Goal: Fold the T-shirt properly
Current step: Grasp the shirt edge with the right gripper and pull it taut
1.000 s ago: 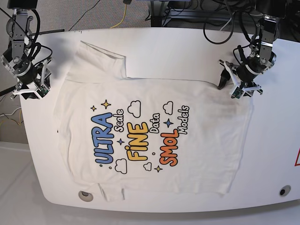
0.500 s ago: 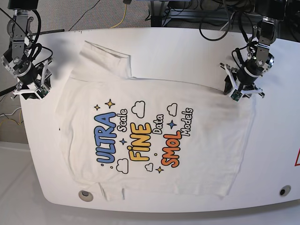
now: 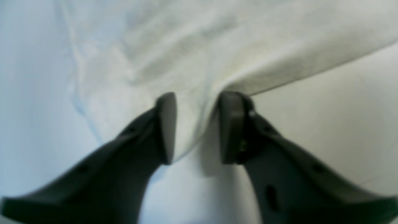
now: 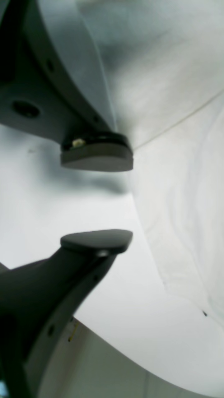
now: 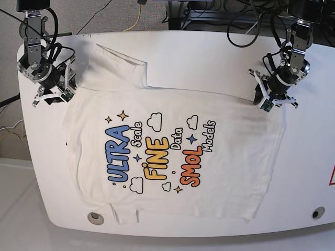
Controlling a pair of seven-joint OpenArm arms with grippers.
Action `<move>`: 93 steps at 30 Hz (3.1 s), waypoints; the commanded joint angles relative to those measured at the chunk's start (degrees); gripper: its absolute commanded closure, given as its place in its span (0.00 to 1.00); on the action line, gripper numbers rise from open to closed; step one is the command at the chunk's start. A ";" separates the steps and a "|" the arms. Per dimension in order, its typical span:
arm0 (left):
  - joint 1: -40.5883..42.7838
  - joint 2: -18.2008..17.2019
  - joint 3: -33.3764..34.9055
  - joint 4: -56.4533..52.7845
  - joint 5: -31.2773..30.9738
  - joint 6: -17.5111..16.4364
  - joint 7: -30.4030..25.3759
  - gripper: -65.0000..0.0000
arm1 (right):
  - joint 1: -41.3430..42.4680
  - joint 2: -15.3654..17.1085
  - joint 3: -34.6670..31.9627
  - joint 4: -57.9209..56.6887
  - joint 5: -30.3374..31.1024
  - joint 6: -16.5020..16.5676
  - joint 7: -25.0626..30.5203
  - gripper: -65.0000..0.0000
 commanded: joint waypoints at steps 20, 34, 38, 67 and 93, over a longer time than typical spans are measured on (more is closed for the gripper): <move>0.84 -1.00 -0.35 1.25 0.18 -1.56 4.16 1.00 | 2.08 2.02 -5.03 -0.68 -1.59 0.45 -1.64 0.55; 0.66 -0.82 -0.66 1.44 -0.35 -1.33 5.66 1.00 | 5.77 0.81 -9.29 -6.51 3.17 0.45 -1.93 0.54; 0.64 -0.76 -0.72 1.45 -0.36 -1.30 5.90 1.00 | 6.40 0.91 -9.91 -7.63 3.57 0.45 -1.79 0.54; 0.72 -0.89 -0.46 1.54 -0.35 -1.69 5.05 1.00 | 6.50 1.41 -19.92 -9.68 -9.21 0.45 0.32 0.76; 1.27 -1.32 -0.70 4.00 -0.98 -2.11 7.92 1.00 | 7.57 6.97 -19.74 -2.68 -8.04 -10.26 -7.54 1.00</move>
